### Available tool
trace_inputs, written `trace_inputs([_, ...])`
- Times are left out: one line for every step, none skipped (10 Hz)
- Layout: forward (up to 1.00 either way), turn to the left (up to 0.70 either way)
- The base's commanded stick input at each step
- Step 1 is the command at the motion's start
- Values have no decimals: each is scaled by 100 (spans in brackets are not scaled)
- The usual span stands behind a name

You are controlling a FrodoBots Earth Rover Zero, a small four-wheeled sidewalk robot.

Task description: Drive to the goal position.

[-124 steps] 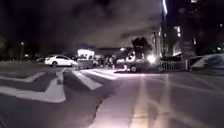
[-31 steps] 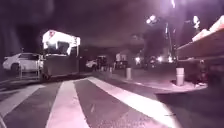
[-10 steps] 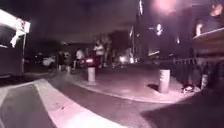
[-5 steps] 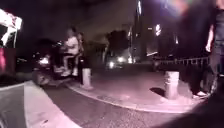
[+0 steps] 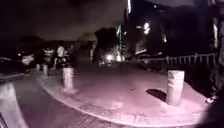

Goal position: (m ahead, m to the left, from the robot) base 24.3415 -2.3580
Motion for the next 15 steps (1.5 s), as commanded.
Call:
trace_inputs([70,0])
trace_inputs([70,0])
trace_inputs([70,0])
trace_inputs([70,0])
trace_inputs([70,0])
trace_inputs([70,0])
trace_inputs([70,0])
trace_inputs([70,0])
trace_inputs([70,0])
trace_inputs([70,0])
trace_inputs([70,0])
trace_inputs([70,0])
trace_inputs([70,0])
trace_inputs([70,0])
trace_inputs([70,0])
